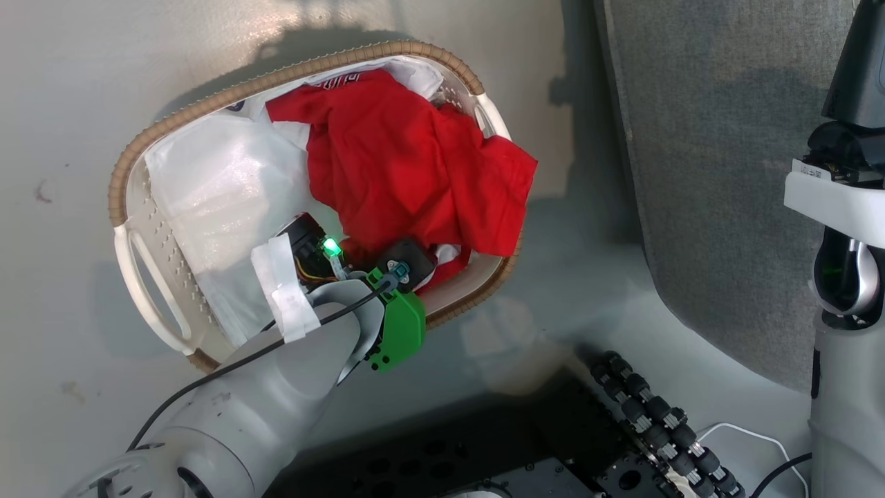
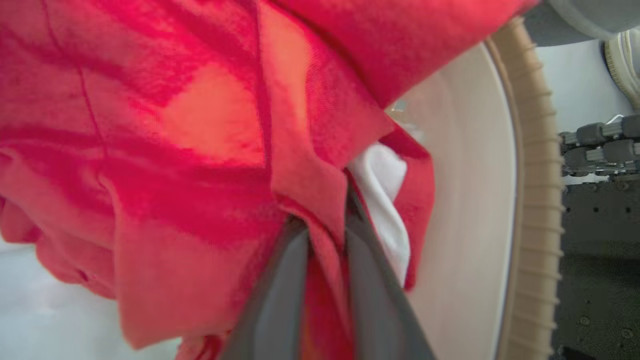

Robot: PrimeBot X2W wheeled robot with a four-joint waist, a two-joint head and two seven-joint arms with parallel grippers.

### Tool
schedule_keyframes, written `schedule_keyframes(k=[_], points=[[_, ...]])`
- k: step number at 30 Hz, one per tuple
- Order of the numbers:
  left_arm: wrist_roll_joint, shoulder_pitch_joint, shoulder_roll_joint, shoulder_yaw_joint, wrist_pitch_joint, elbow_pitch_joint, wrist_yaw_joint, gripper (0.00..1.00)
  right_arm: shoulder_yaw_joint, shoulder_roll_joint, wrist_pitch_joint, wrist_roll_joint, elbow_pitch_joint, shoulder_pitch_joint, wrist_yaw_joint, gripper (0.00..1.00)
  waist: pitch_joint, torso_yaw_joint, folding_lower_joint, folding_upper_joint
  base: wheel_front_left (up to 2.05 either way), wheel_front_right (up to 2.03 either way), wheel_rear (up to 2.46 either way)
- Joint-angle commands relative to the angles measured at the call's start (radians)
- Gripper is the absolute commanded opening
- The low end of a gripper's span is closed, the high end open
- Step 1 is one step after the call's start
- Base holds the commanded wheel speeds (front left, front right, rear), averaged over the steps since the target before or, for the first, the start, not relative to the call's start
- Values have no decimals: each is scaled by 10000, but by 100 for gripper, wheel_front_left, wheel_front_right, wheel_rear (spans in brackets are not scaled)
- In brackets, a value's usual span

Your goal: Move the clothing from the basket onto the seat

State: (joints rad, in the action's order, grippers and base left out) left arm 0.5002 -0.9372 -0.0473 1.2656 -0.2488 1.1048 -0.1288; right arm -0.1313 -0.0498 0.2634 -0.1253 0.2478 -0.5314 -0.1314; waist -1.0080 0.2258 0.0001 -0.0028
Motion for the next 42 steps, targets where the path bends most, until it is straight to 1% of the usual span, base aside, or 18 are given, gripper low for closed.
schedule_keyframes(k=[1,7,10,15,20,23,28,33,37,42], points=[[125,-149,-61,34,-91,-63,-34,0,10,-14,21,-1,-43,-111,14,100,23,-22,-1,28,0,0,0],[368,-247,-56,-17,-177,-430,-36,0,146,-17,21,306,-213,-115,14,100,504,-348,-1,28,0,0,0],[439,-261,-74,-508,-172,-1063,-23,0,186,-18,21,507,-309,-34,14,100,936,-593,-1,28,0,0,0],[77,263,-506,-1331,-168,-2352,255,0,266,-20,21,868,-579,171,14,100,1806,-957,-1,28,0,0,0],[-374,940,-845,-2115,-169,-3696,426,0,270,-21,21,1231,-917,549,14,100,3037,-1338,-1,28,0,0,0],[-571,1468,-924,-2514,-169,-4349,425,0,250,-21,21,1397,-1152,877,14,100,3878,-1530,-1,28,0,0,0],[-912,2058,-1143,-3444,-170,-5510,632,0,262,-21,21,1554,-1592,1542,14,100,5351,-1732,-1,28,0,0,0],[-1254,2423,-1395,-3924,-170,-6358,530,0,284,-23,21,1601,-1992,2281,14,100,6741,-1832,-1,28,0,0,0],[-1478,2153,-1731,-4077,-172,-6616,420,0,322,-20,21,1576,-2326,2857,14,100,7763,-1880,-1,28,0,0,0],[-1531,1446,-2148,-4212,7,-6796,298,0,419,-21,21,1612,-2637,3332,14,100,8681,-1923,-1,28,0,0,0]])
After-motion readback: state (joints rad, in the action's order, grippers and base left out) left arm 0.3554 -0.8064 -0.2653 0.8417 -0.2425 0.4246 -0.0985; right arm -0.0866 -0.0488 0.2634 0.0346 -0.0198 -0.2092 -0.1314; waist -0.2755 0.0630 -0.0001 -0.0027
